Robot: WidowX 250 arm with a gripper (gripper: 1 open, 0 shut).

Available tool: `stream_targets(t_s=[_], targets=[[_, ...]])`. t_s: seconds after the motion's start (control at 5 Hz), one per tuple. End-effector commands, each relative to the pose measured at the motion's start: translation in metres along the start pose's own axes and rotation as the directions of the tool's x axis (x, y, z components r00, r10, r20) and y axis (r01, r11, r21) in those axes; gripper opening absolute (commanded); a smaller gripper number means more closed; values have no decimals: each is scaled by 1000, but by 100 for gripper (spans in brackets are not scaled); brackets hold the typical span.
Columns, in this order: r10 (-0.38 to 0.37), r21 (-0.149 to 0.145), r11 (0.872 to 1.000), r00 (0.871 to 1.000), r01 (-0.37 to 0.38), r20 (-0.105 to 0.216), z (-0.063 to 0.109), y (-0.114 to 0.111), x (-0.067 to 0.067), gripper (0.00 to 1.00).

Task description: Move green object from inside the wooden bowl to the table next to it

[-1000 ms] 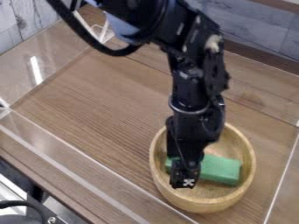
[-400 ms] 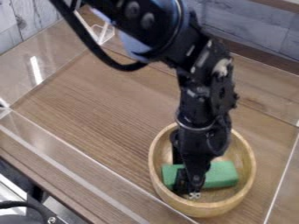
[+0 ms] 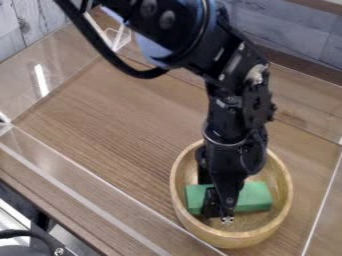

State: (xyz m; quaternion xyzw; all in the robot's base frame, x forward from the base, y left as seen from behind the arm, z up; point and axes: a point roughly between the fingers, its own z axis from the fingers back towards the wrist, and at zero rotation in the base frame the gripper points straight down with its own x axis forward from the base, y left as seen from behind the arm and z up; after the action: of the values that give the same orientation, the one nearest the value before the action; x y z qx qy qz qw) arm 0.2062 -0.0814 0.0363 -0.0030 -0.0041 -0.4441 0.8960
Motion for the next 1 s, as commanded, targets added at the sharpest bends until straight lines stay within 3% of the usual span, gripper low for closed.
stream_targets(t_s=[0.0, 0.4, 0.8], targets=[[-41, 29, 999, 999, 41, 31, 8, 4, 4, 0], [-98, 54, 994, 994, 95, 47, 14, 10, -1, 0], [-103, 74, 992, 993, 98, 60, 21, 10, 11, 0]])
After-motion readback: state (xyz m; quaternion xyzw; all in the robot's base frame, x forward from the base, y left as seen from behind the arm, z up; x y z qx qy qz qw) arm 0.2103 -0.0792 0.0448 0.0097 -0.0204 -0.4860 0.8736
